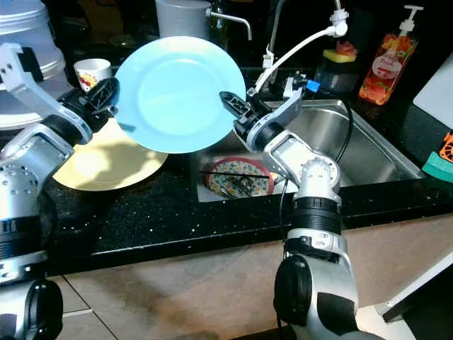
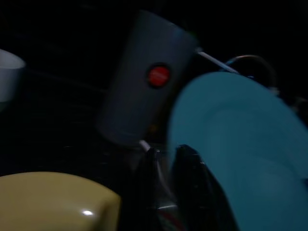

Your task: Kitchen organization

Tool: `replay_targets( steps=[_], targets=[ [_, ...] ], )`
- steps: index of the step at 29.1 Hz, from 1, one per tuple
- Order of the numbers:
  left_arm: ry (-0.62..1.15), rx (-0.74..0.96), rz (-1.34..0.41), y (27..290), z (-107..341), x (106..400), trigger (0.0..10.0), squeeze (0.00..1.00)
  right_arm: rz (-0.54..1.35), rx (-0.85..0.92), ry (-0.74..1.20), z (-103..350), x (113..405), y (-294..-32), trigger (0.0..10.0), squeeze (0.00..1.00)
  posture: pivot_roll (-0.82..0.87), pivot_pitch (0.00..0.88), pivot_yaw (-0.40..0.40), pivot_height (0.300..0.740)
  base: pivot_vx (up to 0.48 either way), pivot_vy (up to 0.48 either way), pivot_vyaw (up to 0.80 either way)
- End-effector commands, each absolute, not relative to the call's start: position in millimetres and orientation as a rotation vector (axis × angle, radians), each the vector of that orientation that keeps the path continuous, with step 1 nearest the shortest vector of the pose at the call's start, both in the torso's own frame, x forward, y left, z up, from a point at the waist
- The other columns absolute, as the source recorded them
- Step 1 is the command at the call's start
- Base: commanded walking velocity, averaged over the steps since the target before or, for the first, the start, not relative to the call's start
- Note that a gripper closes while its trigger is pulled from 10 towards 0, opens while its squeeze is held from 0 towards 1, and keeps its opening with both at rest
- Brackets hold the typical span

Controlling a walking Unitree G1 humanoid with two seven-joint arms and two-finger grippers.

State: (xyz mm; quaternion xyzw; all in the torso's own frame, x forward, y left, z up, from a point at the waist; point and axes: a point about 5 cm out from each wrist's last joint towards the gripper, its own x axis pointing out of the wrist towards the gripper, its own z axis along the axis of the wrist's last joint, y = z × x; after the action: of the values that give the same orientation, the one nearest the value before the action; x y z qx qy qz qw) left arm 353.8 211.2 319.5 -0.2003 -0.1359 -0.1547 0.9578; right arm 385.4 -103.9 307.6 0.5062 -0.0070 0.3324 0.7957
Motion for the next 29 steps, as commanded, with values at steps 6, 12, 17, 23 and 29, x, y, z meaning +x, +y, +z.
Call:
replay_targets(
  steps=[6,12,17,23,29],
  targets=[
    [-0.331,-0.393,-0.097,239,325,359,10.0,0.38,0.629,1.162,-0.168,324,389,-137,0.0,0.00,-0.02,0.090,-0.027,0.740,0.000,0.000,0.00],
    [-0.382,-0.426,-0.117,241,331,357,10.0,0.00,0.537,1.159,-0.215,324,394,-150,0.0,0.00,-0.02,0.090,-0.027,0.740,0.000,0.000,0.00],
    [-0.284,-0.134,-0.619,173,321,339,10.0,0.00,0.241,0.571,-0.224,306,405,-166,0.0,0.00,-0.02,0.081,-0.031,0.740,0.000,0.000,0.00],
    [-0.221,0.066,-0.739,149,304,334,10.0,0.00,0.176,0.432,-0.222,298,409,-163,0.0,0.00,-0.02,0.068,-0.027,0.740,0.000,0.000,0.00],
    [-0.138,0.167,-0.813,134,287,335,10.0,0.00,0.167,0.297,-0.176,275,414,-153,0.0,0.00,-0.02,0.061,-0.033,0.740,0.000,0.000,0.00]
  ],
)
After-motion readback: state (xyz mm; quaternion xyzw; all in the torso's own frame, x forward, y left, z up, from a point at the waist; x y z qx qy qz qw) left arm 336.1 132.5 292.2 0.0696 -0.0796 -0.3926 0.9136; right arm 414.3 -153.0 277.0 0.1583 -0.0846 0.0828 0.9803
